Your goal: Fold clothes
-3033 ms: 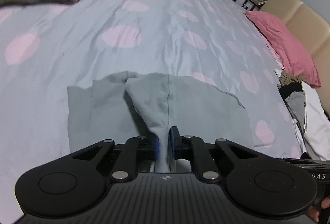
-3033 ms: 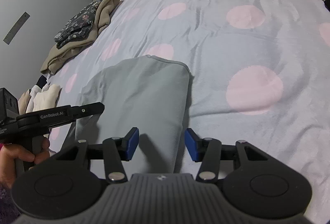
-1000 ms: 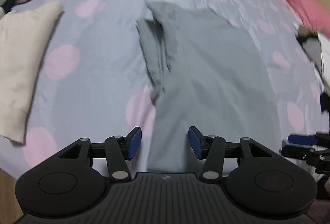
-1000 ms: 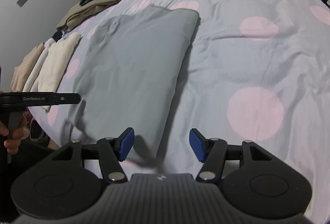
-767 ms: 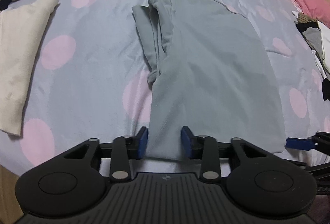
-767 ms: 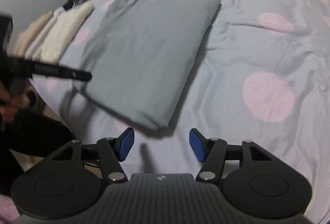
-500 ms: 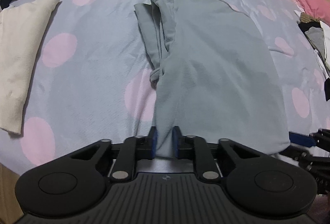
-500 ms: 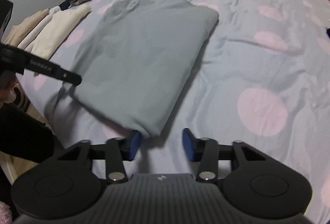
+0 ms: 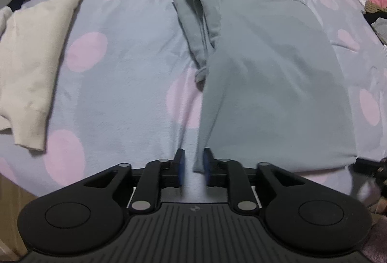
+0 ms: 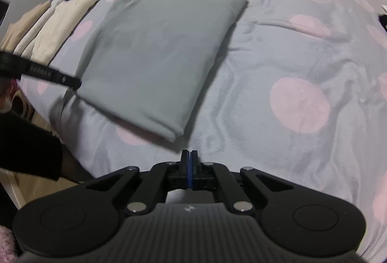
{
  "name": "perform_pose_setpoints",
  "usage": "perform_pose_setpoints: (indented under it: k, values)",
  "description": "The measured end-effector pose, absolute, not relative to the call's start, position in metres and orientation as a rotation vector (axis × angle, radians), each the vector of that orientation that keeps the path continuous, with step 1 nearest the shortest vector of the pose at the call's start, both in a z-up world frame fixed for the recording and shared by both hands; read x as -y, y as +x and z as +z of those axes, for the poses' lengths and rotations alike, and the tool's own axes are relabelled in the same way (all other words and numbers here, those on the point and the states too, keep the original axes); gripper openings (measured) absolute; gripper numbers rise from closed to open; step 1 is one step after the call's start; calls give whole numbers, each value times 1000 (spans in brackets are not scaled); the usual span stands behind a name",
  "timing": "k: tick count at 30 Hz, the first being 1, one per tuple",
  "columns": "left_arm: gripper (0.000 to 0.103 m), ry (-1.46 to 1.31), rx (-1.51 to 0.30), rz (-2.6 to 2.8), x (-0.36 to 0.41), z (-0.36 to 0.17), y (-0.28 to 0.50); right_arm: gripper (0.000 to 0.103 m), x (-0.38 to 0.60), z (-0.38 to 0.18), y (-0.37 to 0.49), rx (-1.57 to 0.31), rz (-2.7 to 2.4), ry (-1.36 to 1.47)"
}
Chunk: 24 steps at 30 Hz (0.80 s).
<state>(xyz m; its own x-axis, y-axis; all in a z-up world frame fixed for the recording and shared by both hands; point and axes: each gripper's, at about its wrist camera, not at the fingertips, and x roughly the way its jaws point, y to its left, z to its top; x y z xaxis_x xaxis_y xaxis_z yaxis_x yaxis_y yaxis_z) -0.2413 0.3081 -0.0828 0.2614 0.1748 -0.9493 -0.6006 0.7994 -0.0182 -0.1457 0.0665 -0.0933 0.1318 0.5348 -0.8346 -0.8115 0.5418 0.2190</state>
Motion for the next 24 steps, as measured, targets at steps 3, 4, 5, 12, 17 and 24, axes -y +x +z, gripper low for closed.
perform_pose_setpoints:
  k: [3, 4, 5, 12, 17, 24]
  values:
    - [23, -446, -1134, 543, -312, -70, -245, 7, -63, -91, -141, -1046, 985, -302]
    - [30, -458, -1103, 539, -313, -65, -246, 9, -61, -91, -139, -1047, 979, -297]
    - [42, -474, -1062, 528, -315, -60, -246, 16, -63, -90, -135, -1050, 978, -278]
    - [57, -598, -825, 516, -336, -47, -227, 41, -80, -88, -101, -1069, 976, -112]
    - [57, -632, -853, 547, -362, -65, -201, 60, -92, -86, -78, -1080, 972, 7]
    - [56, -790, -830, 523, -403, -107, -193, 63, -110, -93, -44, -1113, 957, 149]
